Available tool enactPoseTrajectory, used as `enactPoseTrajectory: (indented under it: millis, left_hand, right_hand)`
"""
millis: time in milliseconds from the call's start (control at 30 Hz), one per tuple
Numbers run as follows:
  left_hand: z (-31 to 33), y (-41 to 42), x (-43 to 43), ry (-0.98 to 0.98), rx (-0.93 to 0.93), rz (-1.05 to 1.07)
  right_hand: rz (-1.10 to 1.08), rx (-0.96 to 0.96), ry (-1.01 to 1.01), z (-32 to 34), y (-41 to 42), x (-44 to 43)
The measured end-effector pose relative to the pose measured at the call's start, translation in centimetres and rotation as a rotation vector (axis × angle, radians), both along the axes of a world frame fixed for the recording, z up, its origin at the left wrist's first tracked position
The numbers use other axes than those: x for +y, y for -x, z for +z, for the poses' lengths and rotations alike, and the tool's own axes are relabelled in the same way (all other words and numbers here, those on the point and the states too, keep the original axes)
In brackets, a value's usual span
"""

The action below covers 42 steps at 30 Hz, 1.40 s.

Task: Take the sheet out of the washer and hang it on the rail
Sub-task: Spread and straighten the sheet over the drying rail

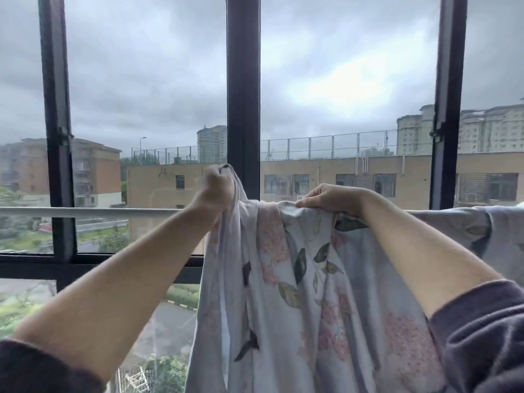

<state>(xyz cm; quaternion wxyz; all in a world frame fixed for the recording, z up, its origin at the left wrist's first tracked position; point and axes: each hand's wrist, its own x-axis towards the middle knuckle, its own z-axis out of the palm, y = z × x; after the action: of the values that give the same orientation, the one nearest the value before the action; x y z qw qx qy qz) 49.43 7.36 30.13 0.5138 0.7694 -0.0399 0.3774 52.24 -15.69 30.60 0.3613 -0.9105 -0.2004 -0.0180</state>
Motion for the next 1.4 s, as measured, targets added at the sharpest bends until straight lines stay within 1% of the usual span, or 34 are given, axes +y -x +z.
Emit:
enactPoseTrajectory:
  millis: [33,67,100,133,167,200,233,267,300,333,400,433,467,500,533,600,633,667,733,800,833,867,933,967,1000,1033,1100,1167,1233,1300,1400]
  left_hand:
    - [1.8,-0.7,0.1,0.005,-0.019,0.068]
    - [3.2,-1.4,0.4,-0.055,-0.021,0.158]
    - [3.9,-2.0,0.9,-0.145,-0.009,0.243]
    - [3.9,-2.7,1.6,-0.279,0.050,0.326]
    - [3.2,-3.9,2.4,-0.442,0.173,0.383]
    - [2.0,-4.9,3.3,-0.585,0.358,0.395]
    - [0.8,-6.3,4.1,-0.656,0.573,0.363]
    - [-0.2,-7.9,5.1,-0.671,0.737,0.304]
    - [-0.6,-8.9,5.6,-0.694,0.810,0.250]
    - [-0.7,-9.8,5.9,-0.697,0.814,0.198]
    - [-0.3,-8.0,5.1,-0.662,0.745,0.146]
    - [-0.2,-7.3,4.5,-0.608,0.682,0.178]
    - [-0.6,-6.8,4.1,-0.565,0.577,0.278]
    - [-1.0,-6.3,4.0,-0.532,0.429,0.393]
    - [-1.7,-5.6,4.0,-0.483,0.263,0.461]
    - [-3.5,-4.4,4.5,-0.420,-0.034,0.443]
    - [-4.4,-3.7,4.9,-0.428,-0.145,0.421]
    - [-5.5,-3.5,5.6,-0.464,-0.216,0.412]
    - [-7.8,-2.2,6.9,-0.520,-0.295,0.472]
    - [-10.5,-0.6,8.3,-0.515,-0.317,0.536]
    - [-12.1,0.1,8.9,-0.483,-0.267,0.533]
    - [-13.5,0.8,9.2,-0.439,-0.157,0.492]
    - [-16.4,2.0,9.5,-0.376,0.159,0.370]
    - [-17.2,2.1,9.7,-0.334,0.281,0.297]
    - [-17.4,2.5,10.0,-0.278,0.315,0.246]
    - [-17.0,2.8,10.5,-0.224,0.300,0.231]
    - [-14.9,3.2,11.5,-0.119,0.217,0.238]
    - [-11.9,3.5,12.1,-0.084,0.126,0.263]
    - [-8.8,4.1,12.2,-0.159,0.095,0.299]
    - [-6.5,4.5,12.6,-0.238,0.053,0.328]
    - [-3.7,4.8,13.7,-0.310,-0.042,0.320]
  right_hand:
    - [-0.002,-0.003,-0.006,0.0,-0.1,0.1]
    - [-0.005,-0.005,-0.013,0.0,-0.2,0.2]
    - [-0.008,-0.004,-0.014,0.0,-0.3,0.4]
    - [-0.007,-0.002,-0.013,0.0,-0.2,0.5]
    - [-0.004,0.001,-0.011,0.0,-0.3,0.4]
    - [0.002,0.004,-0.010,-0.2,-0.3,0.3]
    - [0.006,0.001,-0.007,-0.3,-0.4,0.2]
    - [0.006,-0.012,-0.005,-0.4,-0.5,0.1]
    - [0.001,-0.032,-0.008,-0.5,-0.6,-0.1]
    - [-0.007,-0.045,-0.010,-0.6,-0.8,-0.1]
    - [-0.023,-0.054,0.012,-0.6,-0.8,-0.1]
    - [-0.034,-0.057,0.035,-0.6,-0.7,-0.1]
    - [-0.045,-0.064,0.056,-0.7,-0.6,0.0]
    - [-0.056,-0.074,0.066,-0.6,-0.6,0.0]
    - [-0.065,-0.088,0.068,-0.7,-0.8,0.1]
    - [-0.076,-0.130,0.063,-0.9,-1.0,0.4]
    - [-0.076,-0.142,0.057,-1.0,-1.1,0.5]
    - [-0.077,-0.151,0.049,-1.0,-1.1,0.6]
    - [-0.070,-0.157,0.046,-1.1,-0.9,0.7]
    - [-0.063,-0.154,0.070,-1.2,-0.5,0.7]
    - [-0.063,-0.161,0.082,-1.2,-0.3,0.7]
    - [-0.068,-0.174,0.091,-1.2,-0.1,0.7]
    - [-0.073,-0.210,0.116,-1.2,0.4,0.7]
    - [-0.081,-0.242,0.129,-1.2,0.4,0.6]
    - [-0.089,-0.287,0.142,-1.3,0.5,0.6]
    - [-0.103,-0.347,0.152,-1.5,0.5,0.5]
    - [-0.156,-0.526,0.170,-2.2,0.5,0.8]
    - [-0.198,-0.709,0.177,-2.8,0.4,1.6]
    - [-0.162,-0.838,0.205,-2.9,0.6,3.2]
    - [-0.087,-0.914,0.258,-2.8,1.2,5.4]
    - [0.070,-0.903,0.294,-2.6,2.8,9.8]
